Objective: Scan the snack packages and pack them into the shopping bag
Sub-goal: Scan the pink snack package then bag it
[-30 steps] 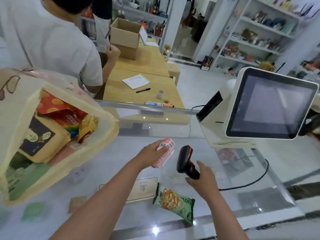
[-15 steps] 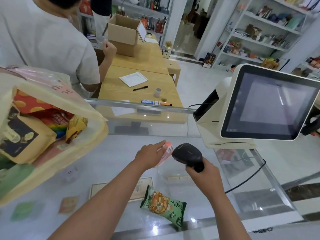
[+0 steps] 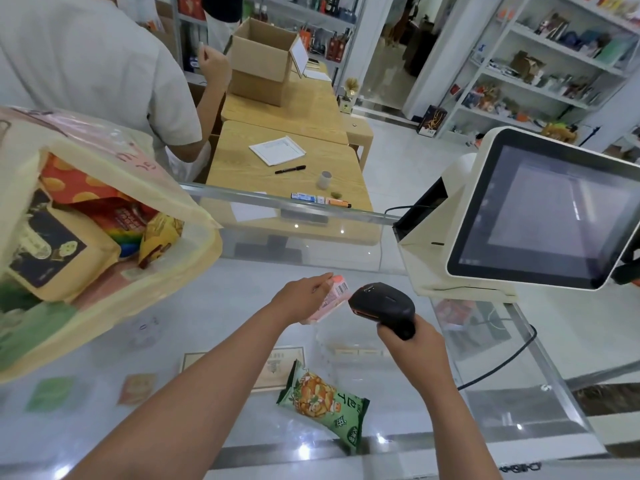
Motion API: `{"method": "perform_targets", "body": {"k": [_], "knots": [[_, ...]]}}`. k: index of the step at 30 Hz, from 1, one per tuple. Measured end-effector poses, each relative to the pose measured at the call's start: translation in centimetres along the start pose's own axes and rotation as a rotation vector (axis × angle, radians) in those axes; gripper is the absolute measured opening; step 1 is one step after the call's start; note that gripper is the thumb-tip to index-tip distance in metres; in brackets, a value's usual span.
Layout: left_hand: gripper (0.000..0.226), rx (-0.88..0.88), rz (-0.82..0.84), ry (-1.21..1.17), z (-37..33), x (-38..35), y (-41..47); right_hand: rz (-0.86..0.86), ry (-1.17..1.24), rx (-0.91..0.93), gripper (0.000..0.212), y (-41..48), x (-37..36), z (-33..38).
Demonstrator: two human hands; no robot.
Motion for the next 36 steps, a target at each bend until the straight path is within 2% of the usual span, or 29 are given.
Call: {"method": "perform_targets", "body": {"k": [19, 36], "knots": [[0.048, 0.020, 0.019, -0.023, 0.17, -0.22, 0.37, -0.003, 0.092, -0.032, 0.012, -0.20, 0.17, -0.95], [0.047, 0.015, 0.023, -0.040, 0.20, -0.16, 0.25, -0.044, 0.071, -0.019, 0.009, -0.75, 0.17, -0.78]]}}
Point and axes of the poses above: each hand's wrist, its own y-axis towards the middle knuckle, its own x-axis out of the back of the hand, z = x × y, the point moved 2 cm from there along y, towards the middle knuckle, and after that the axes turned 13 degrees about -y, right-handed, at the moved point
